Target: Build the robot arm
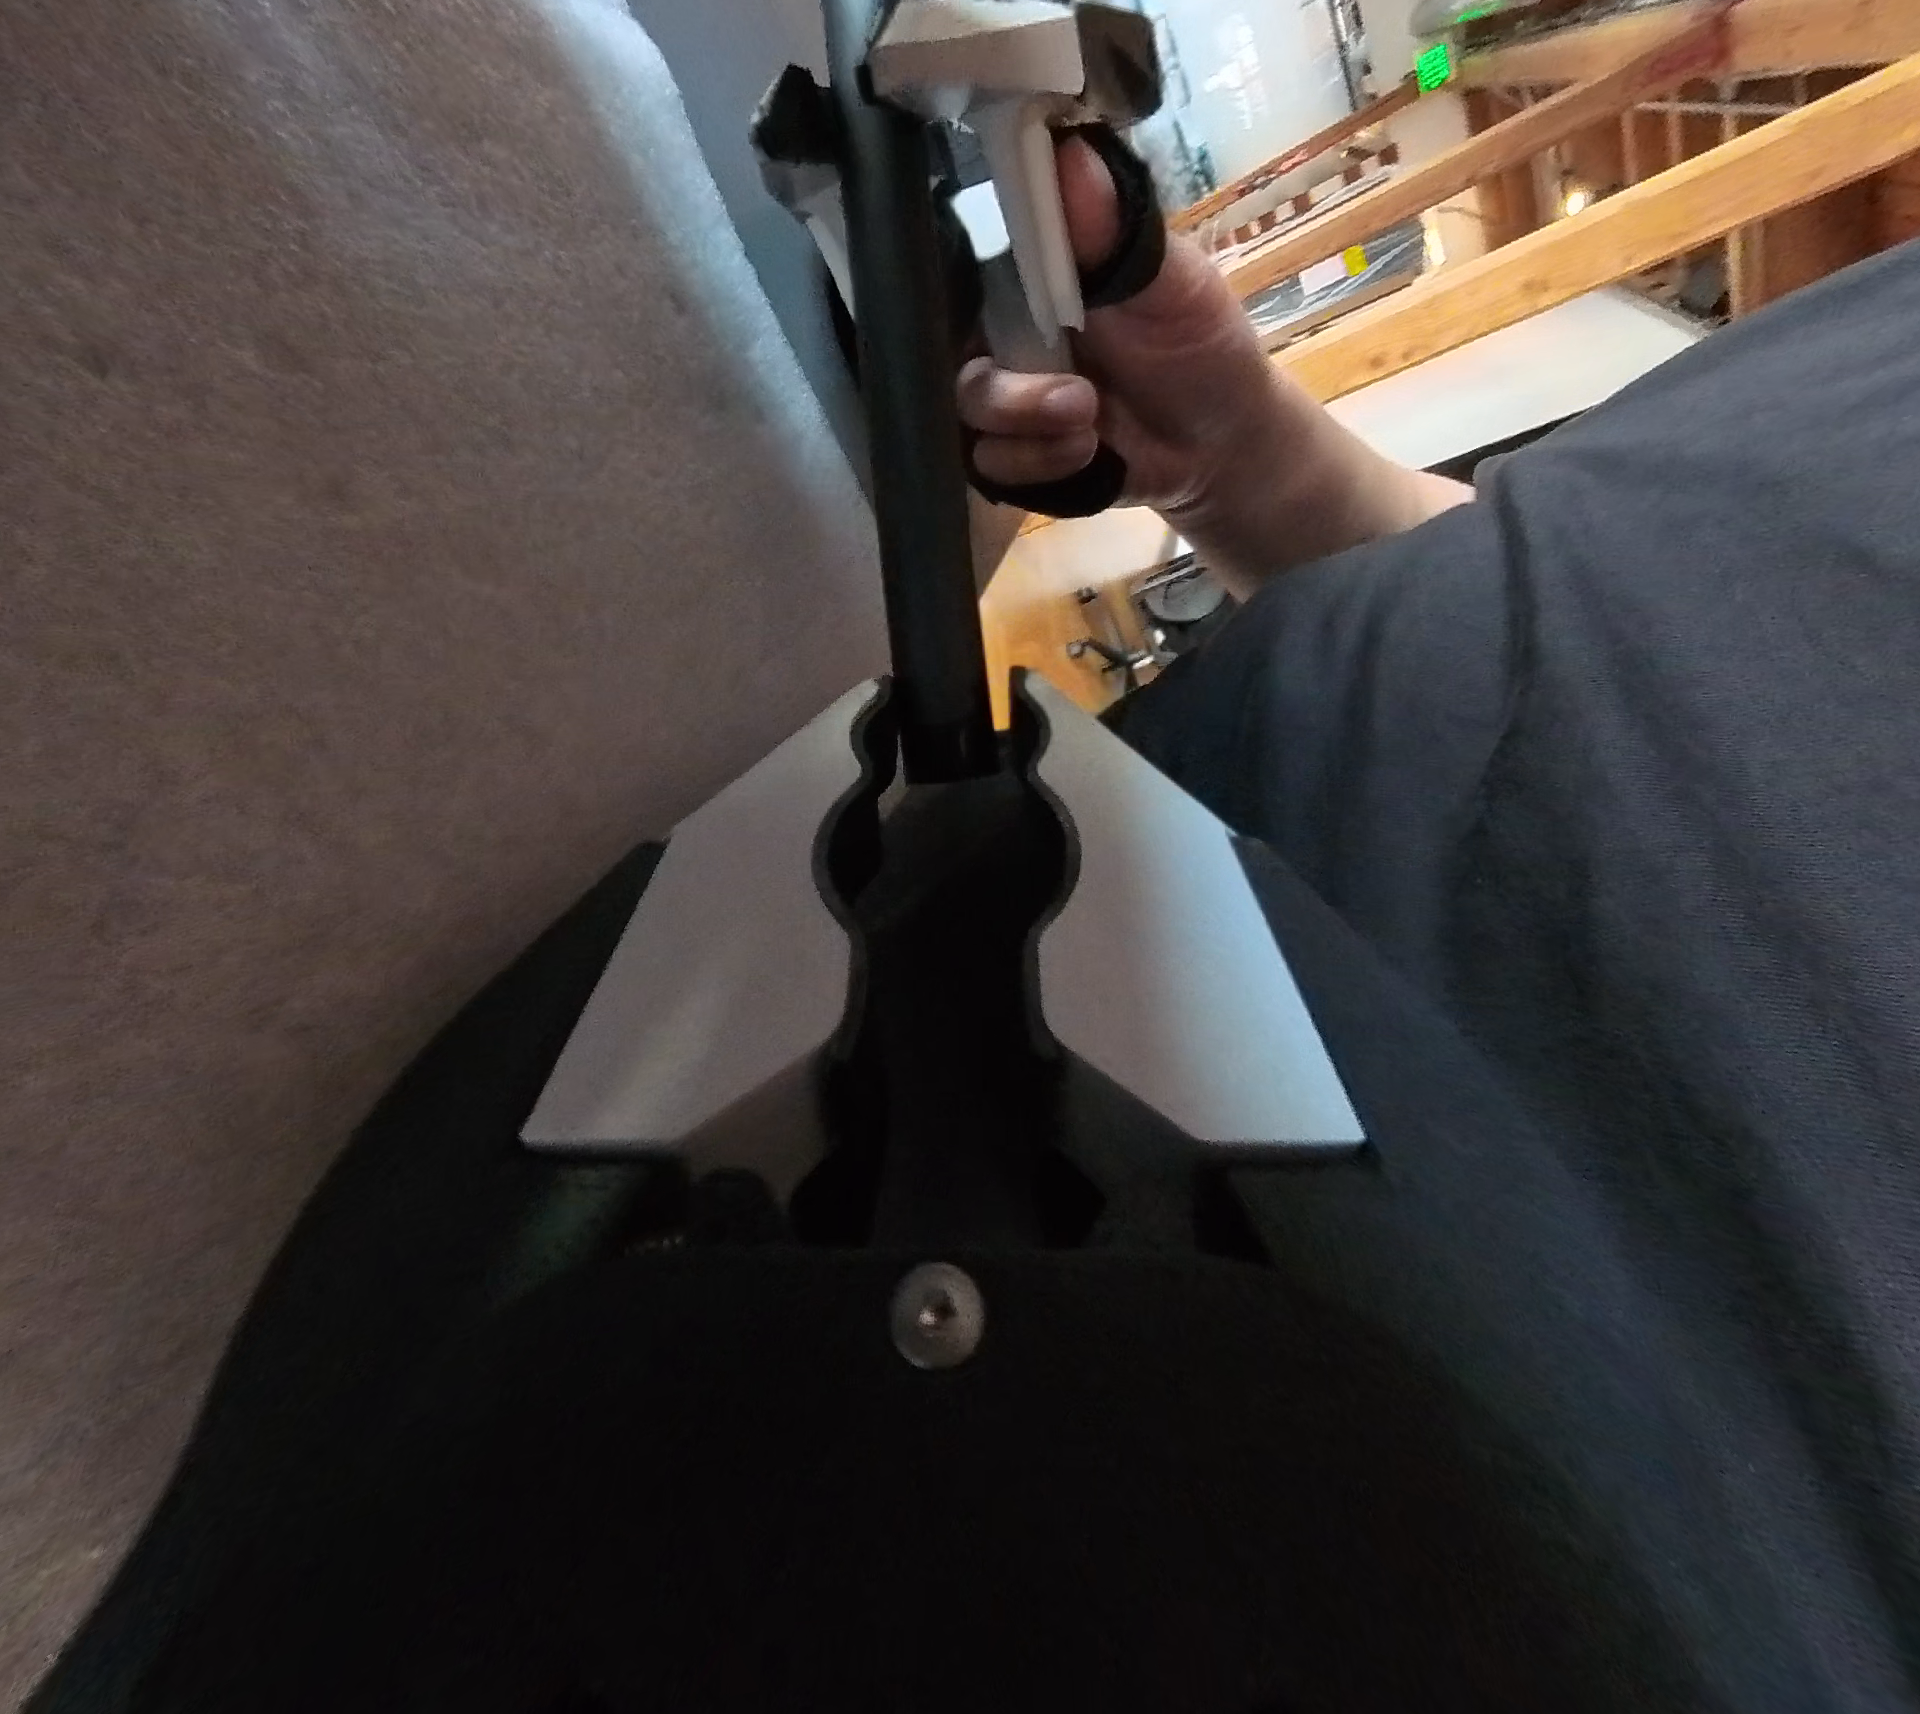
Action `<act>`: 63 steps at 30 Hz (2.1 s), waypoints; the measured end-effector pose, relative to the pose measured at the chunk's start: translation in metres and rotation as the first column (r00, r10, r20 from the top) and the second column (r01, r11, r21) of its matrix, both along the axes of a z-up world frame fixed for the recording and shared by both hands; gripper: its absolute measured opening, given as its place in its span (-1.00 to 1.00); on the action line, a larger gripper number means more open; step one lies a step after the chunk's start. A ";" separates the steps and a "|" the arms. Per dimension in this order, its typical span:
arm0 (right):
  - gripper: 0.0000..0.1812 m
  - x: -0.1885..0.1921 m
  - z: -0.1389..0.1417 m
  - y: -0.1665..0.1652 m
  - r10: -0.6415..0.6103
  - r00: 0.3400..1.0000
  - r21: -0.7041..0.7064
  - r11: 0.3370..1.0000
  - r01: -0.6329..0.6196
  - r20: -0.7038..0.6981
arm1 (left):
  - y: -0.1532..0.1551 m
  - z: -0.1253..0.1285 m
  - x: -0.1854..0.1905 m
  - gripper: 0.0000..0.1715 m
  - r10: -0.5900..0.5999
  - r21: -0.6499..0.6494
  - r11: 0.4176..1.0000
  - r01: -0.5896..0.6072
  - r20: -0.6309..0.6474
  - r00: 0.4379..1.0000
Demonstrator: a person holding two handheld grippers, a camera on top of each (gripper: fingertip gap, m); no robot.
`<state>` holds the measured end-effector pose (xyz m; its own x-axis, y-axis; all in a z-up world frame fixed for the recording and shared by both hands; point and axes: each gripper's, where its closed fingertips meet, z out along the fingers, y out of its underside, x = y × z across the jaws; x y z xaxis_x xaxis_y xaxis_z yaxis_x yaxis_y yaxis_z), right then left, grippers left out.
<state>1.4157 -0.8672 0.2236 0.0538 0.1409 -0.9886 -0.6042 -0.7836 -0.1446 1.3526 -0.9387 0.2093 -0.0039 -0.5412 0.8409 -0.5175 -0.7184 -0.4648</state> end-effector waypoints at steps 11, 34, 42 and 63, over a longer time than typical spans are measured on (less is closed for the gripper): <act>-0.82 0.012 -0.010 0.003 0.023 0.997 -0.076 0.997 -0.018 0.072 | 0.006 0.002 -0.005 -0.76 0.062 0.020 0.998 -0.062 0.010 0.998; -0.82 0.026 -0.015 0.003 0.022 0.980 -0.039 0.999 -0.015 0.197 | 0.010 0.012 -0.044 -0.75 0.231 0.302 0.926 -0.228 0.025 0.973; -0.81 0.062 -0.017 -0.006 0.183 0.961 -0.108 0.981 -0.163 0.205 | 0.009 0.023 -0.046 -0.76 0.389 0.322 0.865 -0.384 0.050 0.920; -0.83 0.111 -0.034 -0.012 0.569 0.767 -0.336 0.814 -0.473 0.297 | -0.020 0.057 -0.018 -0.78 0.461 0.311 0.838 -0.449 0.036 0.887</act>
